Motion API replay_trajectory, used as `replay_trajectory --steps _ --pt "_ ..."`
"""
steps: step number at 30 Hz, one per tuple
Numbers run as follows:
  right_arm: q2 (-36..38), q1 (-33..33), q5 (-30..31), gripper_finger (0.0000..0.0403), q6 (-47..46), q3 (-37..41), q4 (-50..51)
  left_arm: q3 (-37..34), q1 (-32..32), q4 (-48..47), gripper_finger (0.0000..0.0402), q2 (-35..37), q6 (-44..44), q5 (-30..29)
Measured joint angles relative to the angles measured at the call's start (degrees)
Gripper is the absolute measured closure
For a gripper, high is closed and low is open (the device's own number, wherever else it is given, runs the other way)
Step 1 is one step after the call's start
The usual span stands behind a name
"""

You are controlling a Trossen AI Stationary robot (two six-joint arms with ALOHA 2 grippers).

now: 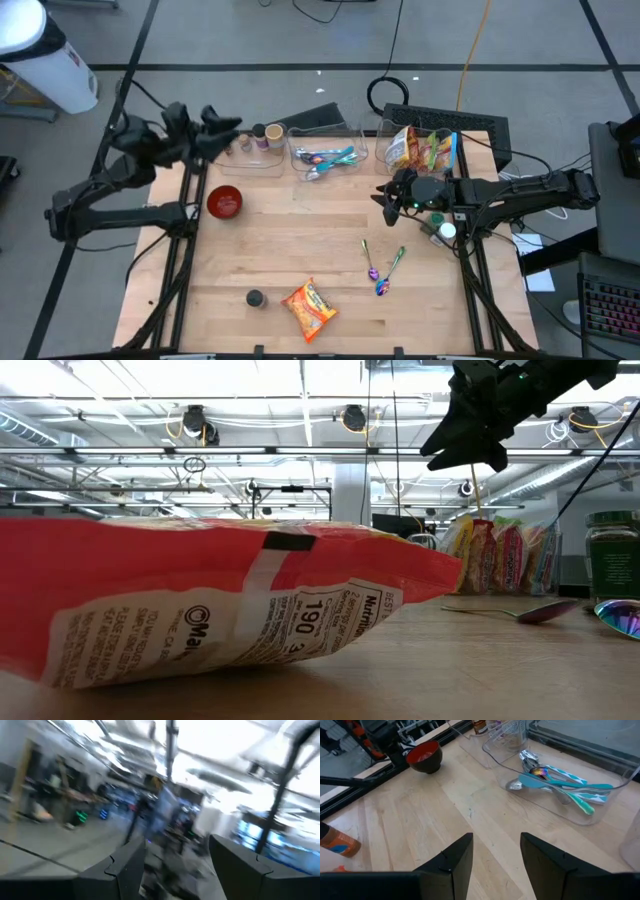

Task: Pick & Place Food Item
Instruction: Put the orange seasoning bottle into the left transparent bin

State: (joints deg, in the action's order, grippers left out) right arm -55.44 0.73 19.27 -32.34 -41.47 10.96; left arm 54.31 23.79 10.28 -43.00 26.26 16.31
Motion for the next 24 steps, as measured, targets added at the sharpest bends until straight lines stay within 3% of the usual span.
replay_trajectory --steps 5,12,19,24 --pt "0.0 0.0 0.0 0.0248 -0.2 0.0 0.0 -0.1 -8.8 -6.1 0.0176 -1.6 -1.9 -2.2" --pt "0.0 0.0 1.8 0.0248 -3.2 0.0 0.0 -0.1 -19.2 -18.6 0.0176 -2.4 -5.1 -12.4" --pt "0.0 0.0 1.9 0.0248 -3.2 0.0 -0.3 -0.1 -28.6 -30.6 0.0176 -2.6 1.2 -16.0" --pt "0.0 0.0 2.0 0.0248 -3.0 0.0 -1.9 -0.1 -37.0 -33.0 0.0176 -5.0 6.9 -18.6"
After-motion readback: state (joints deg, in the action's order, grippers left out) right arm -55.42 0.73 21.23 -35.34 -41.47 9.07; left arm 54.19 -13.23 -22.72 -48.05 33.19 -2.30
